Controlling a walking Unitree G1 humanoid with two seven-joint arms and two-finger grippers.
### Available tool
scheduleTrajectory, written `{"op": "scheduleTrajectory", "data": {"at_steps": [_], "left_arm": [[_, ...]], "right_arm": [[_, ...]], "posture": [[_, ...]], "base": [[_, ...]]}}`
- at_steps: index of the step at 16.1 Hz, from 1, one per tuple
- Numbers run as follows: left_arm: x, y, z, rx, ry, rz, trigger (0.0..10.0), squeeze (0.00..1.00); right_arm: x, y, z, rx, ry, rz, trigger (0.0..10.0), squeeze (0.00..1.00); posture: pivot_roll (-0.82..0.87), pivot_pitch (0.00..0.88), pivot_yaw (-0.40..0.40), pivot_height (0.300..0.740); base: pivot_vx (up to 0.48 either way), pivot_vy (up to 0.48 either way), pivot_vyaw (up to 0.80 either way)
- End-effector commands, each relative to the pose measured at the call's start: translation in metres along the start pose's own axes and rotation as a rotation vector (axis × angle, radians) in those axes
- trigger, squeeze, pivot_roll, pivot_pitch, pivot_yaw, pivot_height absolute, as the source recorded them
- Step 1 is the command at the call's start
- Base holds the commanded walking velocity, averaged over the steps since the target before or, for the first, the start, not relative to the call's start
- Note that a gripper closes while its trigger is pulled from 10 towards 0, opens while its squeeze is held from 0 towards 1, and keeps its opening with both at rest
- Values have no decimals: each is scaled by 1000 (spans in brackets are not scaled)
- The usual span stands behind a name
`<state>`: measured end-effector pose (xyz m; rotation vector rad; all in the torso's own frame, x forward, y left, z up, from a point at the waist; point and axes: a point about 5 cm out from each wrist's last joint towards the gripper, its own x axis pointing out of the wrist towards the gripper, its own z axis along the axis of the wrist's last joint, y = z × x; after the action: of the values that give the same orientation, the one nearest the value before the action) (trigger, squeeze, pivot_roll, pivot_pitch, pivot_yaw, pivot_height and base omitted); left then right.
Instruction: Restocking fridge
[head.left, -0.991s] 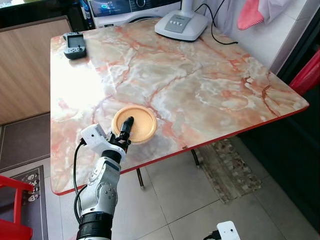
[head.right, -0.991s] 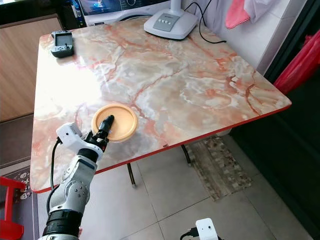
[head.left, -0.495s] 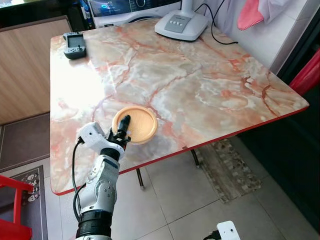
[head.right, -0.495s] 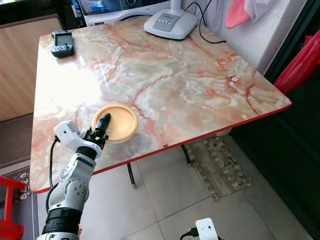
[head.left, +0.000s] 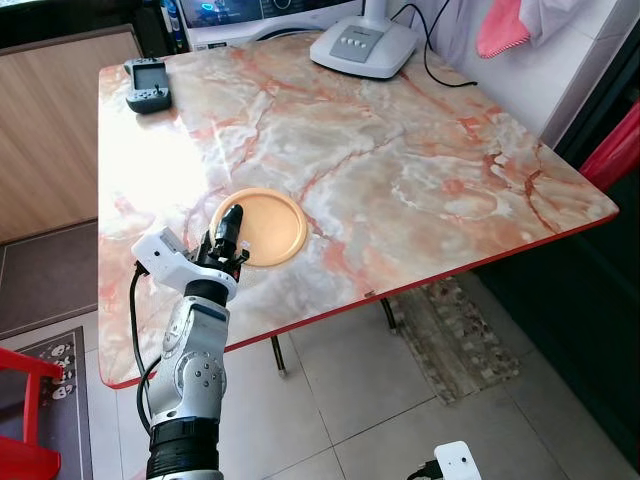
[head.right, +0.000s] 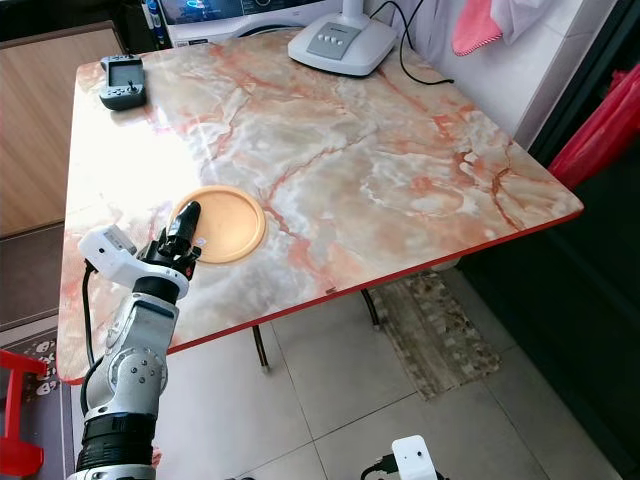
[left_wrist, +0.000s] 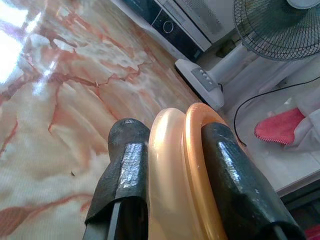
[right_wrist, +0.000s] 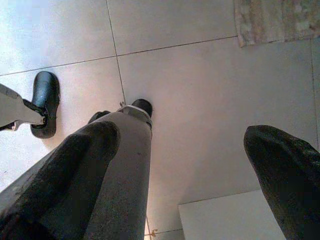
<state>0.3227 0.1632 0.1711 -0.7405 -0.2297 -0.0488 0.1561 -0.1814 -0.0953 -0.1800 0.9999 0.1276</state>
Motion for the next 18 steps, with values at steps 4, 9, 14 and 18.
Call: {"op": "scheduleTrajectory", "data": {"at_steps": [4,9,14,18], "left_arm": [[-22,-13,10,121,41,-85,10000,0],[-23,-7,43,228,-66,11,10000,0],[-16,-10,52,286,-50,-1,10000,0],[-11,-14,51,271,-47,-19,10000,0]], "right_arm": [[-4,-1,-20,23,62,-8,10000,0],[-4,2,-21,96,65,-23,10000,0],[-3,14,-18,135,56,-7,10000,0],[-2,19,-17,151,56,-5,10000,0]], "posture": [[27,174,-29,740],[76,146,16,740],[96,108,86,740],[78,97,101,740]], "base": [[0,0,0],[0,0,0],[0,0,0],[0,0,0]]}}
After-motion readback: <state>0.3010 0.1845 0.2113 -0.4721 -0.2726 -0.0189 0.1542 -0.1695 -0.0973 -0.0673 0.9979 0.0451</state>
